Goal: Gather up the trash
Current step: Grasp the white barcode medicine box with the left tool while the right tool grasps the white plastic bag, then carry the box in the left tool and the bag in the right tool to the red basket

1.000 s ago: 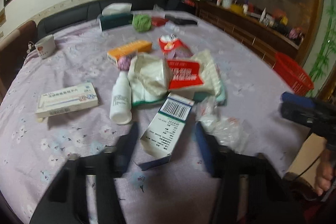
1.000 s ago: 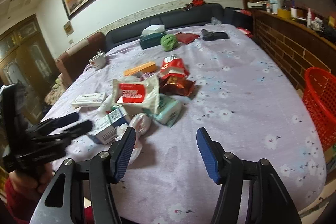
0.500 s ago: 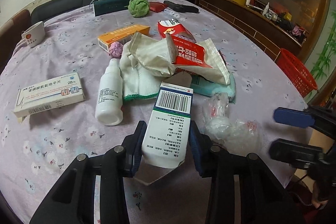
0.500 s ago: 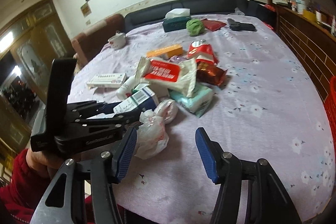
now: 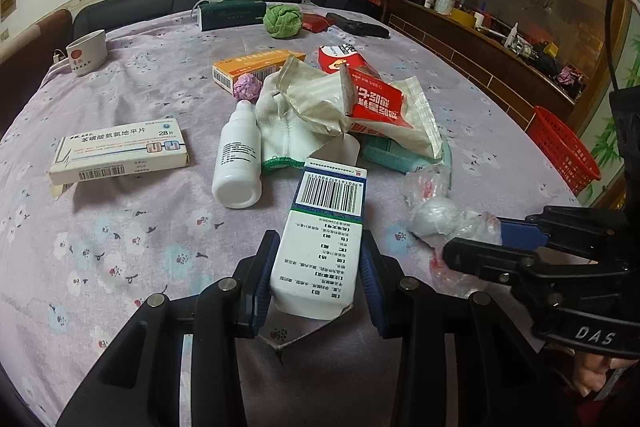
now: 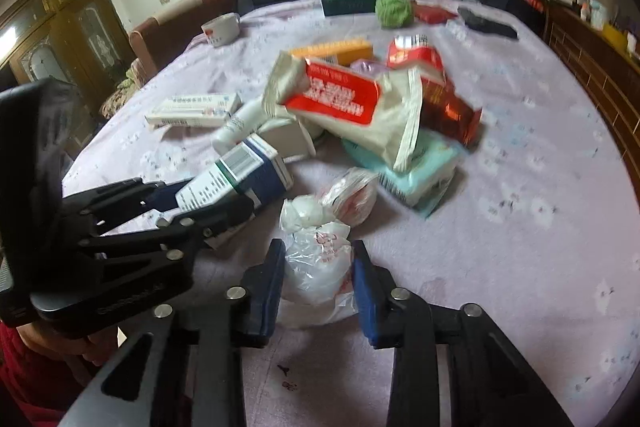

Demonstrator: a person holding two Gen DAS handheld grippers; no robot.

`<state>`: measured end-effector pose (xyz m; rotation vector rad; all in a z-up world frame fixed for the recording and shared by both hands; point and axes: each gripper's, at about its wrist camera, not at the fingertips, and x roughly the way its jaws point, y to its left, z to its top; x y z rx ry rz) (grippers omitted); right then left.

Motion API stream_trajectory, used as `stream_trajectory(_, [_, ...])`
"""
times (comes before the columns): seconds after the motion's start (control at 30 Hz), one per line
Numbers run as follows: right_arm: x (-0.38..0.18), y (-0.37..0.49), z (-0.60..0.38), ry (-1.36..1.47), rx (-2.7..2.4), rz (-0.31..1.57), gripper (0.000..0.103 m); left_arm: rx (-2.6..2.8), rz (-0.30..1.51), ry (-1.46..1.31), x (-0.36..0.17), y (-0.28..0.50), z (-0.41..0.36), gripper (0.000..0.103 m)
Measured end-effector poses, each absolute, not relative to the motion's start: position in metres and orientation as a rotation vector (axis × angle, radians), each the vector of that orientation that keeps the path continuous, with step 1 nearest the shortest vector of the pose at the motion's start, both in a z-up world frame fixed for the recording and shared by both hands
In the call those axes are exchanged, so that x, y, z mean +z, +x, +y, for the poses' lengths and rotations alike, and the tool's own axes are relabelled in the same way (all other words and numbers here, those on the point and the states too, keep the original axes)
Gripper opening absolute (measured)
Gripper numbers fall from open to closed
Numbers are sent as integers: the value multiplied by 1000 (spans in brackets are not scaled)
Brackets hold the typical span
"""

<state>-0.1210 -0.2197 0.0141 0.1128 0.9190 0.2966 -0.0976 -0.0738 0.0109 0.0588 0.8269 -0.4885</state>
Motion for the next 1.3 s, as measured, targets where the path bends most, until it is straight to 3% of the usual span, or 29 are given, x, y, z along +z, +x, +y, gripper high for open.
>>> stream_trajectory(0.5, [39, -147, -248, 178, 259, 802, 31, -477, 655, 81, 58, -131, -89, 37])
stream_trajectory(1.3, [48, -160, -284, 240, 197, 748, 31, -394, 577, 195, 64, -134, -122, 38])
